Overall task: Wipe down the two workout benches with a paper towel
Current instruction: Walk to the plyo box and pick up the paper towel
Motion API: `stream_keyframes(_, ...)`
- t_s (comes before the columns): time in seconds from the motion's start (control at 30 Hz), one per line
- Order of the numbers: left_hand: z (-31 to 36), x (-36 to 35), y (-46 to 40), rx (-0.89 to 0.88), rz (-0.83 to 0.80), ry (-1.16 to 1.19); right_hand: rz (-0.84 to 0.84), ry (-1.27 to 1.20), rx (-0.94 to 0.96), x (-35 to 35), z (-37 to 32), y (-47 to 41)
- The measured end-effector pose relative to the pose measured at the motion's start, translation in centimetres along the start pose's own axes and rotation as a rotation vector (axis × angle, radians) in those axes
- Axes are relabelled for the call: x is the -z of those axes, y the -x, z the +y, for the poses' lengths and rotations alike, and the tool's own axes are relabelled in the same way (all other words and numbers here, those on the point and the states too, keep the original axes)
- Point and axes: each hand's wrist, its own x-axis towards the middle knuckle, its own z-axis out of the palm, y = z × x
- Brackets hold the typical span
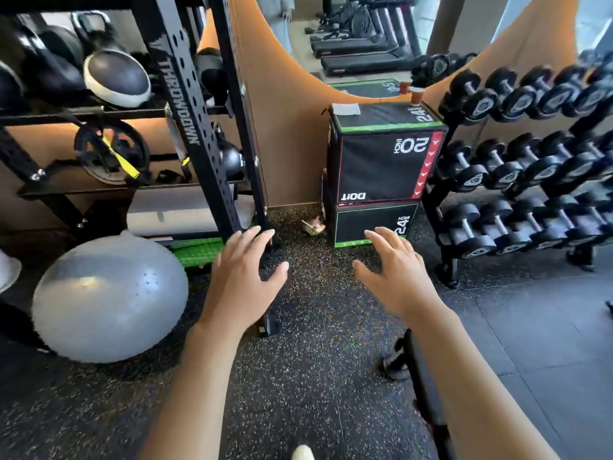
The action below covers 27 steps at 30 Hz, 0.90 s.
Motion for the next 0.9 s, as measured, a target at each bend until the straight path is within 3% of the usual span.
stream_keyframes(0.47, -2.8, -5.1, -18.2, -0.068, -0.040, 0.108, -0.013, 0.038, -0.079, -1.5, 1.9, -16.5)
stream_keyframes(0.9, 2.0, -13.7, -37.5, -0.054, -0.100, 0.087, -0.028, 0.020, -0.085, -1.5, 12.7, -34.9)
